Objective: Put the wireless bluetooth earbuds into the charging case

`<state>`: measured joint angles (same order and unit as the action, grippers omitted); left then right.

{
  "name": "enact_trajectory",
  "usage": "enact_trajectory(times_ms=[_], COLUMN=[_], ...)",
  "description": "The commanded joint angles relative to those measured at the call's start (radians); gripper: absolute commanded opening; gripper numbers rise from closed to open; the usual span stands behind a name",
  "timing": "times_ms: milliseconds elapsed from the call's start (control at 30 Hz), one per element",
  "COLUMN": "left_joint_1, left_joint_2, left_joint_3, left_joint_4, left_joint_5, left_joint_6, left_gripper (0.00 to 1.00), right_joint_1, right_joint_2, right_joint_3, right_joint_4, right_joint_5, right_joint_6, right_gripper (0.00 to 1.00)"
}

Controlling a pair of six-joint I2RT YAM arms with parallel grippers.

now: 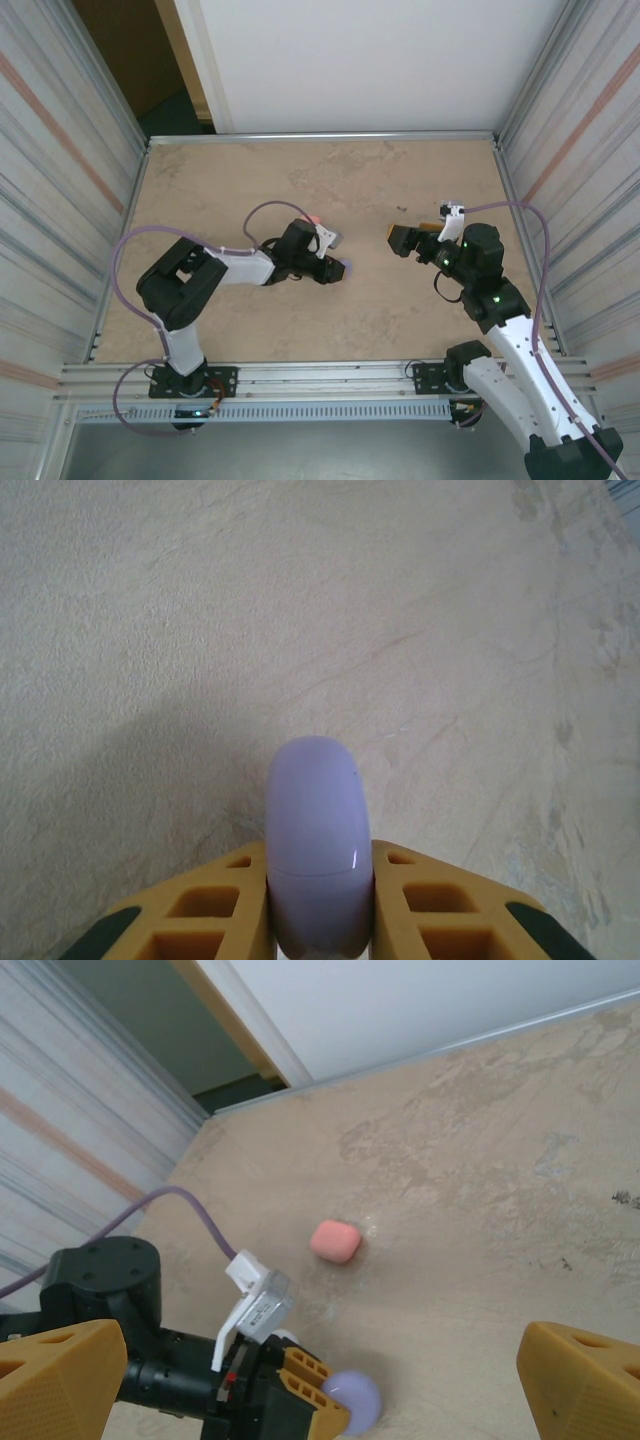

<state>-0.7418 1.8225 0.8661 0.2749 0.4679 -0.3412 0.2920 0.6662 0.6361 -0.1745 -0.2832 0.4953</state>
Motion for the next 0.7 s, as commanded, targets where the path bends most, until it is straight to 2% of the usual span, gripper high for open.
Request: enact_trajectory(times_ms=[0, 300, 667], left_joint_1=[-0.008, -0.009, -0.01], left_joint_2=[0.015, 0.008, -0.041], left_joint_3=[0.025, 0.021, -0.001], left_joint_4=[-0.041, -0.041, -0.032], left_joint_5=[-0.008, -0.004, -0.007], left_joint_6=[0.001, 0.007, 0.004], left_gripper=[0.25, 0.36, 0.4], right_joint_1=[-0.007, -0.009, -0.009], right_joint_2=[-0.004, -0.006, -0.01], right_joint_3=[-0.009, -0.001, 0.014], right_joint_4=[-0.003, -0.002, -0.022], right_joint_5=[0.017, 0.015, 0.019], right_joint_6=[-0.021, -0.016, -0.016], right_gripper=[0.99, 0.99, 0.99])
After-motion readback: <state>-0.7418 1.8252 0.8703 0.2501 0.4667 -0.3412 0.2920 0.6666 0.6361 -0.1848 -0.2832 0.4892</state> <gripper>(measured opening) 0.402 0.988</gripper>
